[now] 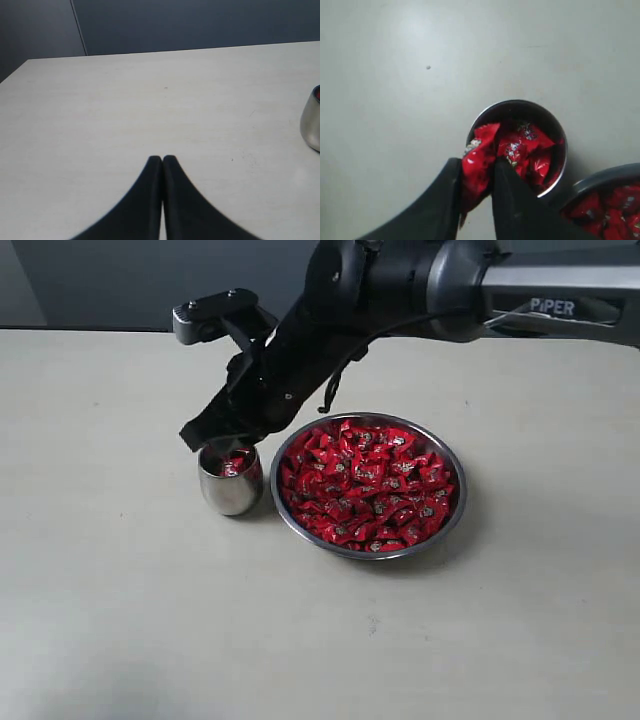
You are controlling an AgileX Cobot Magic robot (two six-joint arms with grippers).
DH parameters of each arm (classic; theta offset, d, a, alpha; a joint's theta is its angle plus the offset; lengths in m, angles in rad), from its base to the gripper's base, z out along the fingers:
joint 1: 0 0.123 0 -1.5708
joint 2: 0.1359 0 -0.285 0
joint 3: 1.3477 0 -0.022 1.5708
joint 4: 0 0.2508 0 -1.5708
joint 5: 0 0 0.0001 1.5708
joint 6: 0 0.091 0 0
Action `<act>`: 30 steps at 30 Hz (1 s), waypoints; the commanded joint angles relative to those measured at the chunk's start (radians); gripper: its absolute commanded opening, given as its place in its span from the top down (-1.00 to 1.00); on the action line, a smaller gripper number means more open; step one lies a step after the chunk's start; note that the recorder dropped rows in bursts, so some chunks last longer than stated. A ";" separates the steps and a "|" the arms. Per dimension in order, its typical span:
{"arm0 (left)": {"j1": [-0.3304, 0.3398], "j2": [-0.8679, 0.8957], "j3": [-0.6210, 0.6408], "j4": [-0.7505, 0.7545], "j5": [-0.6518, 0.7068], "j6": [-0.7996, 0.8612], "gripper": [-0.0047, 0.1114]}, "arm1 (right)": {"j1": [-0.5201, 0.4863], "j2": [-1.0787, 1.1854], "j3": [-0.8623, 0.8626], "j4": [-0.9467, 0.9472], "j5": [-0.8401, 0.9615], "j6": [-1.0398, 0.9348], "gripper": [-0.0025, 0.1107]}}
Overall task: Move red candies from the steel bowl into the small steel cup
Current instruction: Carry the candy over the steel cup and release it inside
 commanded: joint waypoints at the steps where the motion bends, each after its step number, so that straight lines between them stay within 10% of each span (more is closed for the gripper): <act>1: 0.002 -0.005 0.002 0.002 -0.010 -0.002 0.91 | -0.001 0.046 -0.071 0.000 0.019 -0.001 0.97; 25: 0.002 -0.005 0.002 0.002 -0.010 -0.002 0.91 | -0.001 0.105 -0.157 -0.154 0.063 0.130 0.96; 30: 0.002 -0.005 0.002 0.002 -0.010 -0.002 0.91 | -0.001 0.105 -0.157 -0.154 0.063 0.130 0.51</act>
